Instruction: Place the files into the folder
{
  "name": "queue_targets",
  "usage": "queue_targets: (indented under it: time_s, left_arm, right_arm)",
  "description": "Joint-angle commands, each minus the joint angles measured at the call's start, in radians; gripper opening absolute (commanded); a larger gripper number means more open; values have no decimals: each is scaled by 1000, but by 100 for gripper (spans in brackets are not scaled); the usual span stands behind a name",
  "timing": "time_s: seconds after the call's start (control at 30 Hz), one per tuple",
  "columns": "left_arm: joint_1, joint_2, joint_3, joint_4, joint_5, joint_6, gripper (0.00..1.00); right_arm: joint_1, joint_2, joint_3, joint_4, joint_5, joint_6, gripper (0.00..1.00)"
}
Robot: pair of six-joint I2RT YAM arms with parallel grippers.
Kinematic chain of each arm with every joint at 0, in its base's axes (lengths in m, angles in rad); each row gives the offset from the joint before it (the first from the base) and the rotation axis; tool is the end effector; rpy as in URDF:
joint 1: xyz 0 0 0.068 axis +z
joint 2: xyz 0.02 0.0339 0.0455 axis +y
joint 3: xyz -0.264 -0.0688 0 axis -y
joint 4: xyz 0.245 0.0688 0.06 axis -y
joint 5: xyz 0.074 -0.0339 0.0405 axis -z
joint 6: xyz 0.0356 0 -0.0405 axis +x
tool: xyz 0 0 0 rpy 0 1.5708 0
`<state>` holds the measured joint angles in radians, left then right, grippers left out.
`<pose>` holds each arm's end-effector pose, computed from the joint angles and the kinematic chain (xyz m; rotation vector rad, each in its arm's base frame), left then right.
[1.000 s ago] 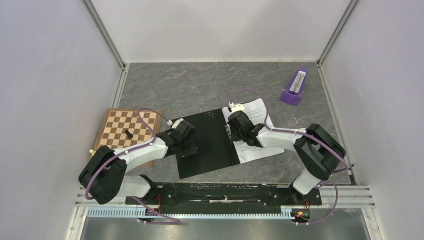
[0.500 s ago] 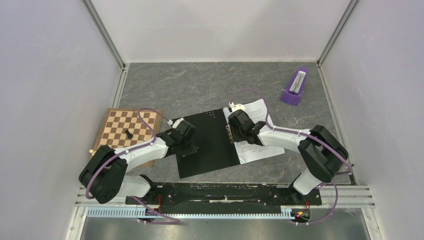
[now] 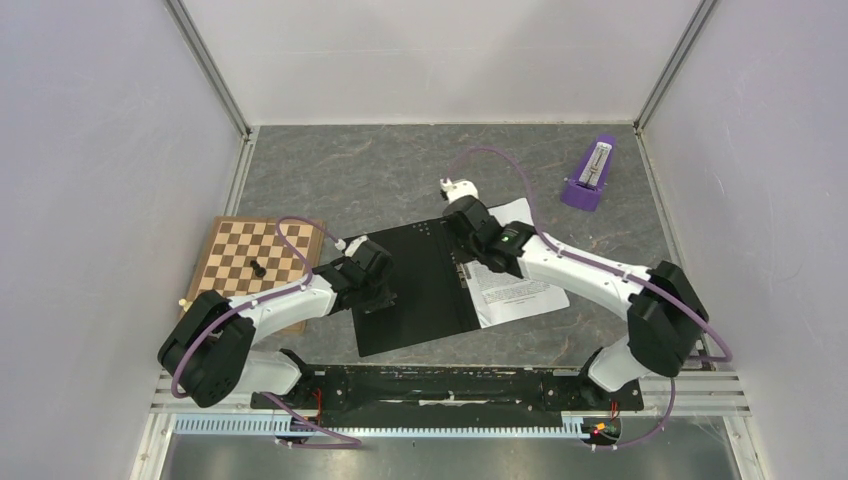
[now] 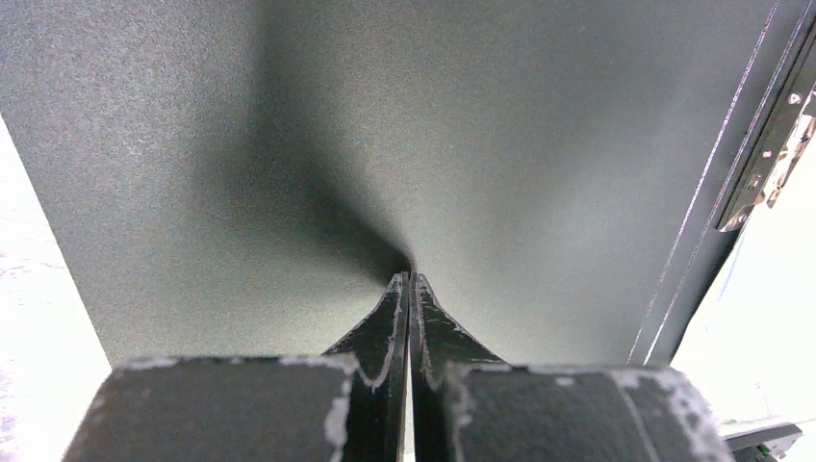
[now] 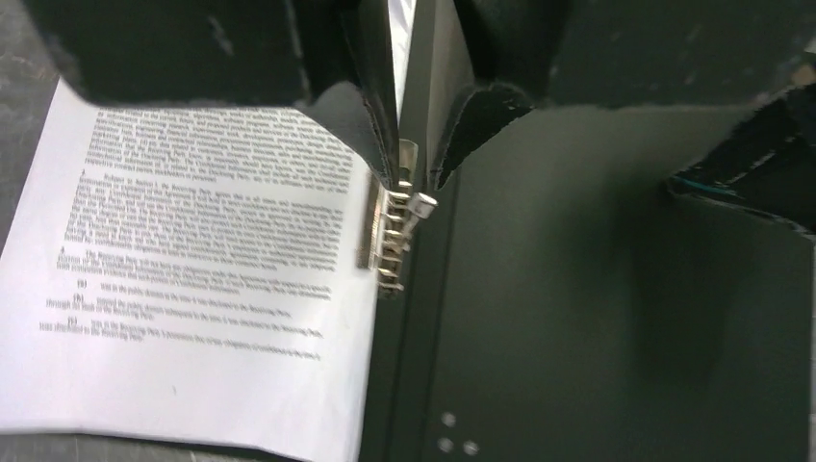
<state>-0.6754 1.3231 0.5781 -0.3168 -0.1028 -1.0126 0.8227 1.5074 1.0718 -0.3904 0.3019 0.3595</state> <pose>0.1813 -0.1406 0.1519 -0.4879 2.6514 -0.4319 0.2281 0.2302 0.2486 -0.4044 2.3243 0.2152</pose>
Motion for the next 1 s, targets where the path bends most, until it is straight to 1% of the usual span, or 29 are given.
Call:
queue_targets:
  time_s: [0.0, 0.23, 0.37, 0.97]
  left_arm:
    - [2, 19, -11, -4, -30, -15, 3]
    - [3, 16, -15, -7, -34, -18, 3]
    - [4, 16, -16, -8, -35, -18, 3]
    - [4, 16, -19, -11, -35, -21, 3]
  right_arm:
    - [63, 106, 142, -117, 85, -79, 18]
    - [99, 203, 229, -174, 135, -116, 15]
    - [111, 233, 247, -186, 156, -123, 15]
    - [120, 252, 228, -179, 167, -115, 11]
